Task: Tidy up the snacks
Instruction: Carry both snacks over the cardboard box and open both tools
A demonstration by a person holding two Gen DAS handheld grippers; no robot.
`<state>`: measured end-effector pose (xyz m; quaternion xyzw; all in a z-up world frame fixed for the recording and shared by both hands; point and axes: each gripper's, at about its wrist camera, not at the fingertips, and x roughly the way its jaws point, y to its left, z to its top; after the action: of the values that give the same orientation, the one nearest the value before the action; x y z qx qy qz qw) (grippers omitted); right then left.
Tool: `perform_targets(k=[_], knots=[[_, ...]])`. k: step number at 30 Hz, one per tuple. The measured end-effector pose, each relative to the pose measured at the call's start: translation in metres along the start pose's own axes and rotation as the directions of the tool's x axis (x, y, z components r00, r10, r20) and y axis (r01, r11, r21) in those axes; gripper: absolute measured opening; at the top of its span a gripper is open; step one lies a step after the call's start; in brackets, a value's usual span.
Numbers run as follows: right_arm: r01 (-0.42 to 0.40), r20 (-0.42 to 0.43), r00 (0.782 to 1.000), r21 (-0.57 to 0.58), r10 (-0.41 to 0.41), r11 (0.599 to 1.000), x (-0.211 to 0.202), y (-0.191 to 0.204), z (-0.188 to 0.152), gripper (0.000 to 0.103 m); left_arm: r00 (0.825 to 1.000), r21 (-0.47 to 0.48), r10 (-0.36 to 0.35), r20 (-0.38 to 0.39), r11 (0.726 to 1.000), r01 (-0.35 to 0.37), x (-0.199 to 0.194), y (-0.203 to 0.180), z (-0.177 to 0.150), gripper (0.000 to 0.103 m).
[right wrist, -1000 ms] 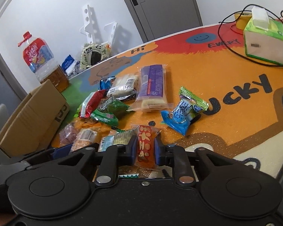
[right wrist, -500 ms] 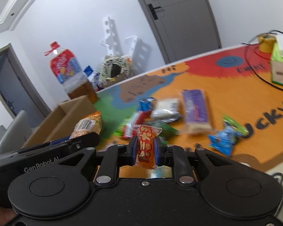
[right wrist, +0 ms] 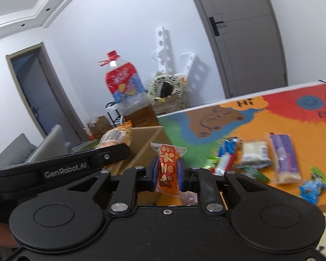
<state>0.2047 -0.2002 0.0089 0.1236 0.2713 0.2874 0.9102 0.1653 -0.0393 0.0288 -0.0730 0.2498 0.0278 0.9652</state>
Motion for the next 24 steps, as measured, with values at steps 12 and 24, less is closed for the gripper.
perform_targets(k=[12,24], knots=[[-0.059,-0.016,0.998,-0.034,0.059,0.998,0.022,0.040,0.003,0.019,0.998,-0.028,0.061,-0.005,0.998,-0.061,0.002,0.043,0.007,0.034],[-0.101,-0.046,0.994,-0.062,0.098,0.993,0.047,0.071,-0.001,0.019,0.992,-0.060,0.122,-0.028,0.991,-0.123,0.016,0.089,0.002,0.034]])
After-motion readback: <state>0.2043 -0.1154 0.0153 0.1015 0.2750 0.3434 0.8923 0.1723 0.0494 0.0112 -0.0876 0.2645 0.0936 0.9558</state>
